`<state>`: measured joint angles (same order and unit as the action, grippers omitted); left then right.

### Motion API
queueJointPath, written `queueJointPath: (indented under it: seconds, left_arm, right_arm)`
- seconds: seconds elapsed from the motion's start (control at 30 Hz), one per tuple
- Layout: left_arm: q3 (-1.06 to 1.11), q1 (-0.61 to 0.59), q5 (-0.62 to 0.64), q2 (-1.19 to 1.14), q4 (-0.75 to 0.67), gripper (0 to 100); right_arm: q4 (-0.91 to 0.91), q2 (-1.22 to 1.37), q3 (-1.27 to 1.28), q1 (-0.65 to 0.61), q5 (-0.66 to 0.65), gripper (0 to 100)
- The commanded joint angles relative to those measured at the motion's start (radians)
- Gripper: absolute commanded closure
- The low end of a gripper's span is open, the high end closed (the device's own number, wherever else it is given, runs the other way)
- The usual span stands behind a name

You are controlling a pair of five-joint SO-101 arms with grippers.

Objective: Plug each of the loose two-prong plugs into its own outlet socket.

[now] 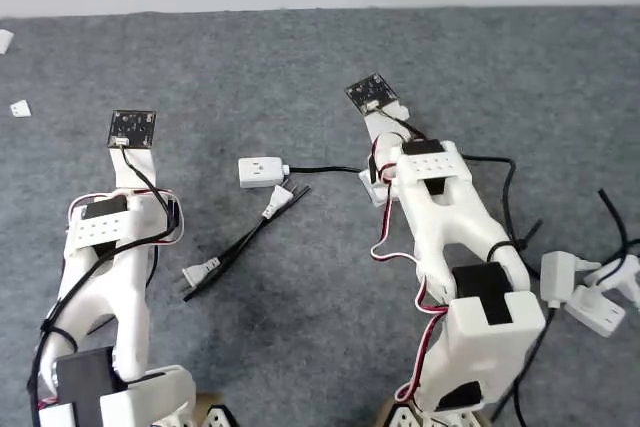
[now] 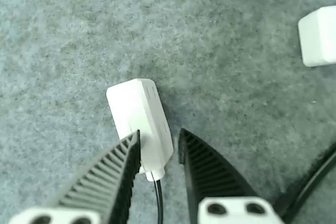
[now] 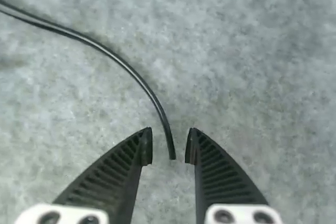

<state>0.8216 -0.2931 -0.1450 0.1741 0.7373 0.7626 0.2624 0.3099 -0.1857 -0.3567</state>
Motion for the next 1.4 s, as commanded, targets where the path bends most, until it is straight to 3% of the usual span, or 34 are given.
queueJointPath:
  seconds: [0.0, 0.53, 0.73, 0.9, 1.13, 1.37]
  left_arm:
    - [-0.041, -0.005, 0.005, -0.002, -0.026, 89]
    - [-0.039, -0.003, 0.005, -0.002, -0.026, 89]
    - [-0.038, -0.003, 0.005, -0.002, -0.026, 89]
    - [-0.038, -0.003, 0.003, -0.002, -0.026, 89]
    - [-0.038, -0.003, 0.003, -0.002, -0.026, 89]
    - [-0.038, -0.003, 0.003, -0.002, -0.026, 89]
  right_arm:
    - [-0.036, -0.061, 0.005, -0.015, -0.044, 88.8]
    - [-0.028, -0.016, -0.035, -0.010, -0.068, 99.1]
    - [-0.025, -0.016, -0.035, 0.001, -0.063, 98.3]
    - [-0.001, -0.015, -0.037, -0.008, -0.068, 89.6]
    - [0.002, -0.015, -0.035, -0.007, -0.069, 96.4]
    - [0.028, -0.013, -0.038, -0.007, -0.069, 96.6]
